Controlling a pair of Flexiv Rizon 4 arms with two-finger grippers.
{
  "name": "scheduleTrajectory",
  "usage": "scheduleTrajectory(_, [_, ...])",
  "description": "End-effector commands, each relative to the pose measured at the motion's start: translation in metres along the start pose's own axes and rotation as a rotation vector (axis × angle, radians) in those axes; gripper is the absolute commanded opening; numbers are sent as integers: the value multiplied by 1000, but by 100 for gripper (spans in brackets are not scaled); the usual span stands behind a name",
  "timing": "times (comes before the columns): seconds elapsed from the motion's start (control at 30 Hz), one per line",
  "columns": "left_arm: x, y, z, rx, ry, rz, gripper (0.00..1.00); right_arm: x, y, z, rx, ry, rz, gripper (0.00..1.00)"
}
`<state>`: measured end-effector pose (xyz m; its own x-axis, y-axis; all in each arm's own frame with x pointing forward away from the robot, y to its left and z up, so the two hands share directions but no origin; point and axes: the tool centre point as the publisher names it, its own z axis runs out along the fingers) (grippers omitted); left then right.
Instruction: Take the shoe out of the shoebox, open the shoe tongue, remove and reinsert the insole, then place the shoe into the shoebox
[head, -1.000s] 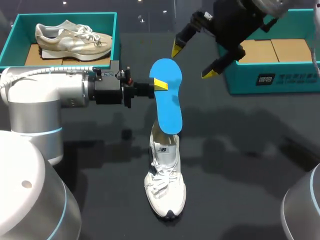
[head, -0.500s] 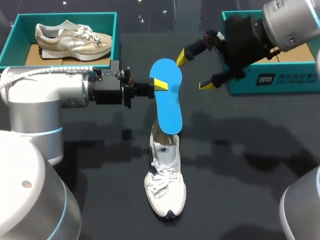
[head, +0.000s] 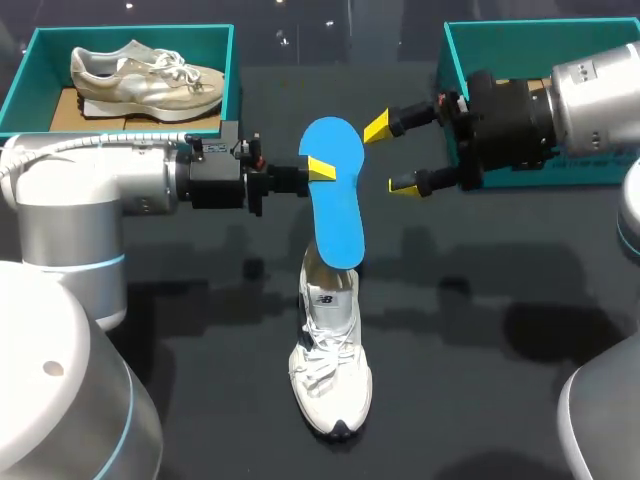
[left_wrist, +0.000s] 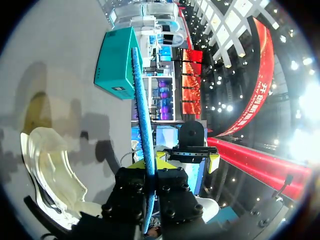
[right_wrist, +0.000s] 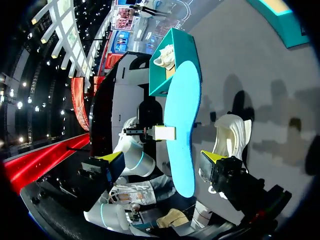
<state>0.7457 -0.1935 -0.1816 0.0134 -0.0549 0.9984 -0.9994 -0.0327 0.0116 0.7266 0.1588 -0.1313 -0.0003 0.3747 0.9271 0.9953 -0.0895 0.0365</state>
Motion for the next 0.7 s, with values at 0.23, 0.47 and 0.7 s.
scheduleTrajectory(0.23, [1, 1, -2, 4, 2, 9, 0, -8, -2, 5, 3, 201, -5, 100])
scheduleTrajectory(0.47, [14, 3, -13, 15, 9, 169, 0, -10, 0, 4, 13, 224, -12, 100])
scheduleTrajectory(0.7, [36, 10, -24, 81, -3, 604, 0, -11, 2, 3, 29, 233, -6, 100])
